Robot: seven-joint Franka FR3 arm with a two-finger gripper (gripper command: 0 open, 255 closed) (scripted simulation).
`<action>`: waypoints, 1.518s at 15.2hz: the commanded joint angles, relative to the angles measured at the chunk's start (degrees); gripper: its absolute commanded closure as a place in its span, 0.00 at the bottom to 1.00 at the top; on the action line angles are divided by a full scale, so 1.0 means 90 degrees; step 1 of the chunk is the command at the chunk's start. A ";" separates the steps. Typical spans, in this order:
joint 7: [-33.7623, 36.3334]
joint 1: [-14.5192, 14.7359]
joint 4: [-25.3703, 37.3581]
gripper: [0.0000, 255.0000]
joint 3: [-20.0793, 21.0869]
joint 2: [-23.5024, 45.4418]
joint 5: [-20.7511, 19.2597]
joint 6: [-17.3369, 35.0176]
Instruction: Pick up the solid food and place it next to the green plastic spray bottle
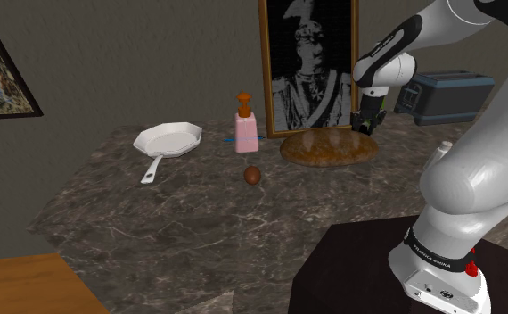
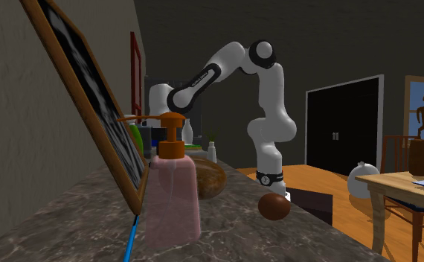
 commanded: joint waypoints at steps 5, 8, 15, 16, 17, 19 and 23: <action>-0.0003 0.0000 -0.0012 1.00 -0.0001 0.0007 0.0003 0.0022; -0.0003 0.0000 -0.0013 0.00 -0.0001 0.0007 0.0003 0.0022; 0.0111 0.0001 0.0269 0.00 0.0027 -0.0398 -0.0145 -0.0647; 0.0134 0.0000 0.0356 0.00 0.0038 -0.0490 -0.0174 -0.0822; 0.0134 -0.0001 0.0356 0.00 0.0039 -0.0490 -0.0173 -0.0822; 0.0134 -0.0001 0.0356 0.00 0.0040 -0.0491 -0.0173 -0.0822; 0.0134 -0.0001 0.0356 0.00 0.0040 -0.0490 -0.0173 -0.0822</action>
